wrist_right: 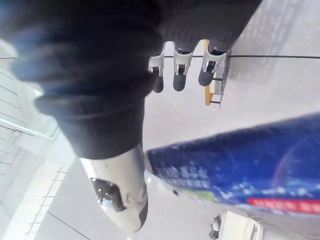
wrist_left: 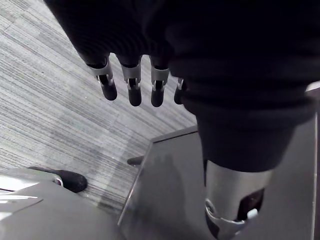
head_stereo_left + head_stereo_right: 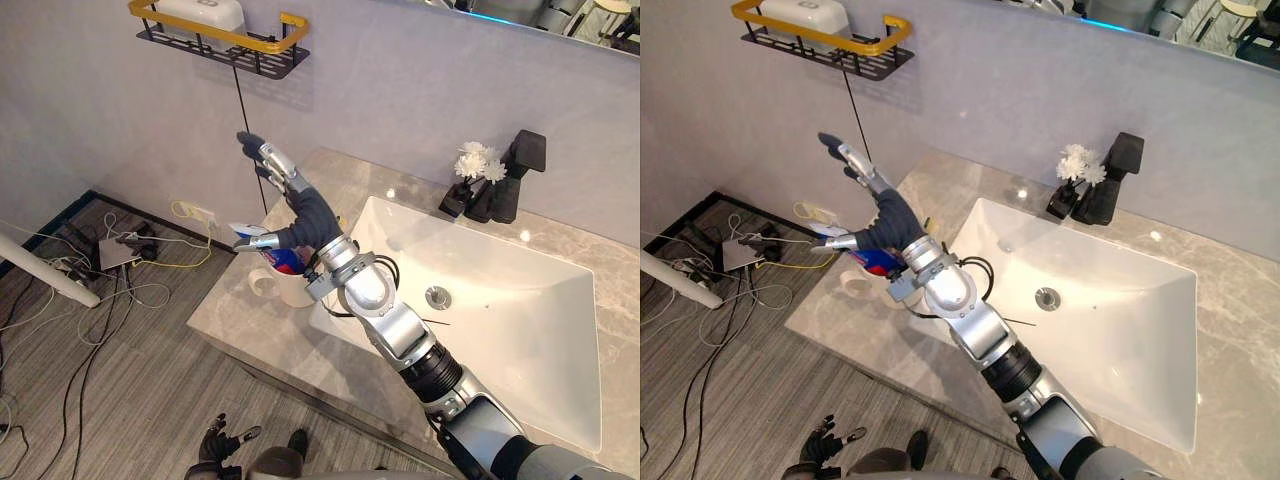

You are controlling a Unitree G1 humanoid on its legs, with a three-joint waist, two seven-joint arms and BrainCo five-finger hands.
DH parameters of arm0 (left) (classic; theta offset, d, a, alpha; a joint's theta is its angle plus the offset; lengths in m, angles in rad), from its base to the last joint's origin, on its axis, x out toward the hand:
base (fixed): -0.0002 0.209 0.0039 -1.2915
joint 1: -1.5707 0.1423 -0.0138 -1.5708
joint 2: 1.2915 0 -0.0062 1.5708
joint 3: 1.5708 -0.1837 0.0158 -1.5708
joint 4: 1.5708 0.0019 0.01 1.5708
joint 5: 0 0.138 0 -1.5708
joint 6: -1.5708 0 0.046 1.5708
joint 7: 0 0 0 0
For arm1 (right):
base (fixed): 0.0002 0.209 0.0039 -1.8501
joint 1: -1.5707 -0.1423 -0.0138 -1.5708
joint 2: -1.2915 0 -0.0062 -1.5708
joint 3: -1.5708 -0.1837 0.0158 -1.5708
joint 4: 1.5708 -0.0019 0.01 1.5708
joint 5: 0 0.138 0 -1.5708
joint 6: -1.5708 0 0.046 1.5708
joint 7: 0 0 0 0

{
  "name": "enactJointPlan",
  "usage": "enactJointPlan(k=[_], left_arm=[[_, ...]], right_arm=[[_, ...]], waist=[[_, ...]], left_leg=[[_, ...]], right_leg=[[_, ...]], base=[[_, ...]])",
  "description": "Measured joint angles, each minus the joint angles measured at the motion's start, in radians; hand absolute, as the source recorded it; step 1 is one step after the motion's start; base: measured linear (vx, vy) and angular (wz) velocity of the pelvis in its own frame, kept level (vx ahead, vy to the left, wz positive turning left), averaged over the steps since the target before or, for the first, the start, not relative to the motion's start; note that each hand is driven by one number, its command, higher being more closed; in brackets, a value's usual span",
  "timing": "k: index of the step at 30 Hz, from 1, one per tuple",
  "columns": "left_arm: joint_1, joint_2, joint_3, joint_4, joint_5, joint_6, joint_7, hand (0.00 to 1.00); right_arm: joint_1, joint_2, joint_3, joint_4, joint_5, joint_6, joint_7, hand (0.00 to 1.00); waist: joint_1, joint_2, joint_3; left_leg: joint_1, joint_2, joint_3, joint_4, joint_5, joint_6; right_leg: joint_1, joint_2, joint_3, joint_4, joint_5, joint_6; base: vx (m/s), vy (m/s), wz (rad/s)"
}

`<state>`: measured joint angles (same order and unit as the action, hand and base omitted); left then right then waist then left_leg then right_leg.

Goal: Organize washtable

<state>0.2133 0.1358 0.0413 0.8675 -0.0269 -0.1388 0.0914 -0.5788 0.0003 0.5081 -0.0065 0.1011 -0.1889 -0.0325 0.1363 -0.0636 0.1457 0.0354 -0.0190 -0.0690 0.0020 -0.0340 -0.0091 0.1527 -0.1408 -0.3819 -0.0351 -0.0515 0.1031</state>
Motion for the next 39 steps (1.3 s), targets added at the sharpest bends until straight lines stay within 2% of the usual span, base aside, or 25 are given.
enactJointPlan(k=[2,8,10,14,18,21,23,25,26,27,28,30,33,37,39], left_arm=[[0.000,0.002,0.000,0.005,0.000,0.000,-0.004,0.00],[0.000,0.006,-0.001,0.007,0.000,0.000,-0.008,0.00],[-0.001,0.009,-0.001,0.007,0.000,-0.001,-0.022,0.00],[0.000,0.014,-0.001,0.007,0.000,-0.002,-0.026,0.00],[0.006,0.021,-0.001,0.012,0.001,-0.002,-0.026,0.00],[0.005,0.018,0.014,0.025,0.001,-0.002,-0.028,0.00],[0.007,0.015,0.033,0.026,0.001,-0.002,-0.029,0.00],[0.009,0.014,0.043,0.027,0.001,-0.002,-0.029,0.00],[0.006,0.013,0.051,0.027,0.002,-0.002,-0.029,0.00],[0.005,0.013,0.052,0.026,0.002,-0.002,-0.029,0.00],[0.006,0.015,0.055,0.027,0.002,-0.003,-0.030,0.00],[0.007,0.015,0.066,0.027,0.002,-0.003,-0.037,0.00],[0.006,0.009,0.078,0.028,0.002,-0.003,-0.045,0.00],[0.009,0.003,0.083,0.029,0.001,-0.003,-0.048,0.00],[0.006,-0.006,0.083,0.030,0.001,-0.003,-0.049,0.00]], right_arm=[[0.001,-0.012,0.000,-0.029,0.015,-0.001,0.017,0.00],[0.001,-0.084,-0.012,-0.144,0.047,-0.004,0.044,0.00],[0.001,-0.118,-0.061,-0.193,0.048,-0.008,0.058,0.00],[0.001,-0.202,-0.159,-0.296,0.058,-0.045,0.058,0.00],[-0.003,-0.273,-0.278,-0.380,0.067,-0.084,0.057,0.00],[-0.003,-0.344,-0.409,-0.447,0.067,-0.110,0.049,0.00],[-0.003,-0.376,-0.520,-0.506,0.065,-0.125,0.029,0.00],[-0.001,-0.397,-0.647,-0.553,0.066,-0.161,0.000,0.00],[0.012,-0.412,-0.761,-0.577,0.065,-0.188,-0.022,0.00],[0.028,-0.416,-0.814,-0.583,0.065,-0.198,-0.031,0.00],[0.067,-0.422,-0.918,-0.587,0.066,-0.212,-0.056,0.00],[0.143,-0.423,-1.078,-0.588,0.067,-0.227,-0.100,0.00],[0.249,-0.425,-1.266,-0.587,0.090,-0.243,-0.148,0.00],[0.400,-0.424,-1.435,-0.533,0.143,-0.268,-0.189,0.00],[0.478,-0.418,-1.481,-0.473,0.157,-0.267,-0.210,0.00]], waist=[[-0.011,-0.001,0.000],[-0.014,-0.007,-0.001],[-0.016,-0.012,-0.002],[-0.020,-0.020,-0.003],[-0.040,-0.029,-0.009],[-0.048,-0.034,-0.010],[-0.064,-0.039,-0.014],[-0.071,-0.045,-0.018],[-0.081,-0.049,-0.020],[-0.088,-0.051,-0.022],[-0.100,-0.055,-0.025],[-0.121,-0.059,-0.028],[-0.136,-0.054,-0.036],[-0.179,-0.043,-0.058],[-0.183,-0.038,-0.081]], left_leg=[[0.001,0.000,0.002,0.000,0.000,0.000],[0.010,0.002,0.016,-0.006,0.000,0.000],[0.012,0.002,0.018,-0.007,0.000,0.000],[0.014,0.001,0.020,-0.007,0.000,0.000],[0.017,0.002,0.030,-0.007,0.000,0.000],[0.042,0.004,0.049,-0.023,0.001,0.001],[0.047,0.003,0.054,-0.028,0.001,0.002],[0.048,0.001,0.071,-0.033,0.002,0.002],[0.048,0.000,0.074,-0.034,0.002,0.003],[0.048,-0.001,0.075,-0.034,0.002,0.003],[0.051,-0.001,0.075,-0.035,0.002,0.003],[0.053,-0.001,0.078,-0.039,0.001,0.003],[0.045,0.001,0.097,-0.039,-0.001,0.006],[0.038,0.002,0.104,-0.042,-0.003,0.007],[0.037,0.004,0.119,-0.049,-0.004,0.007]], right_leg=[[0.000,0.000,0.002,0.000,0.000,0.000],[-0.001,0.000,0.018,0.000,0.000,0.000],[-0.001,0.000,0.020,0.000,0.000,0.000],[-0.001,-0.001,0.023,0.000,0.000,0.000],[-0.001,-0.001,0.027,0.000,0.001,0.000],[0.000,-0.002,0.041,0.010,0.001,0.000],[-0.003,-0.003,0.048,0.014,0.001,0.000],[-0.012,-0.003,0.057,0.016,0.001,0.000],[-0.017,-0.005,0.059,0.020,0.001,0.001],[-0.018,-0.005,0.058,0.022,0.002,0.001],[-0.021,-0.006,0.055,0.025,0.002,0.001],[-0.024,-0.006,0.056,0.026,0.002,0.001],[-0.044,-0.005,0.074,0.025,0.002,0.001],[-0.056,-0.003,0.085,0.021,0.002,0.002],[-0.067,-0.001,0.099,0.017,0.003,0.004]], base=[[-0.03,-0.003,-0.05],[-0.02,0.000,-0.07],[0.00,0.000,0.00],[0.00,0.000,-0.01],[-0.01,-0.001,-0.03],[-0.04,-0.001,-0.22],[-0.03,0.004,-0.15],[-0.02,0.006,-0.17],[-0.01,0.008,-0.12],[0.00,0.000,0.00],[-0.01,0.007,0.03],[0.00,0.000,-0.04],[-0.02,-0.009,-0.24],[0.00,-0.011,-0.09],[0.01,-0.006,-0.22]])
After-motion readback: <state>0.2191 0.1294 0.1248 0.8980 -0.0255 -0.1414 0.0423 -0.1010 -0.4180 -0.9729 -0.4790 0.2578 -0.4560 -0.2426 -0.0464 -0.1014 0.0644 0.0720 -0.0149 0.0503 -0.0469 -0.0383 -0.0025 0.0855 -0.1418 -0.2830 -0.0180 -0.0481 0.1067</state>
